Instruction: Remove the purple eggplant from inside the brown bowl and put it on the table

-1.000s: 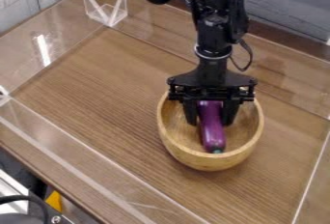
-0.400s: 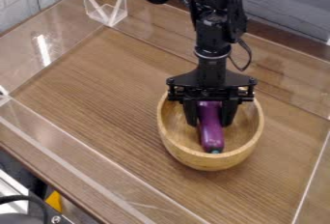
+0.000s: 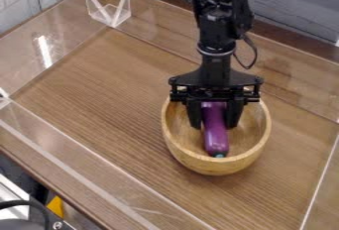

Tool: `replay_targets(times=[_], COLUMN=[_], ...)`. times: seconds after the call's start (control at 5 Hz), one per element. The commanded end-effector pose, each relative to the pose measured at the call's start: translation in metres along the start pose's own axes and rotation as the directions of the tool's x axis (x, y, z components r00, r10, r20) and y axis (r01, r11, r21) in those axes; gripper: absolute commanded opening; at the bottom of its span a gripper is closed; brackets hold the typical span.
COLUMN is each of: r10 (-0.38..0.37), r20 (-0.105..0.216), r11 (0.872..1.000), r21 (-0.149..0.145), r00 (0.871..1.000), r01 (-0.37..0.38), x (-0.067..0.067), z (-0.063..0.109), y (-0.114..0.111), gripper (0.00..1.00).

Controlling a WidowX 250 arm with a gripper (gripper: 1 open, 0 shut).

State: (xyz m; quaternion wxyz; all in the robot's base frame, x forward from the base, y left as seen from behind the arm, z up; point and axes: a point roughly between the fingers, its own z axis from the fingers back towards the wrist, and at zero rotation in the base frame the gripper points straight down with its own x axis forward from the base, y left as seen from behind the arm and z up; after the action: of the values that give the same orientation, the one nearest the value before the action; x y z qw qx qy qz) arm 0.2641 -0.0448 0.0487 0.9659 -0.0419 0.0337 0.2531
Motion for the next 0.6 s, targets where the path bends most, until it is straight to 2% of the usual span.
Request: replay_targets(times=[0.0, 0.4], r10=[0.010, 0.022], r20=[0.061, 0.050], r11=[0.999, 0.997], r21=[-0.054, -0.080], r00=[0.998, 0.999], r01=[-0.006, -0.018], x=[0.009, 0.009], z=[0.026, 0.042], y=[-0.005, -0.004], gripper=[0.00, 0.00])
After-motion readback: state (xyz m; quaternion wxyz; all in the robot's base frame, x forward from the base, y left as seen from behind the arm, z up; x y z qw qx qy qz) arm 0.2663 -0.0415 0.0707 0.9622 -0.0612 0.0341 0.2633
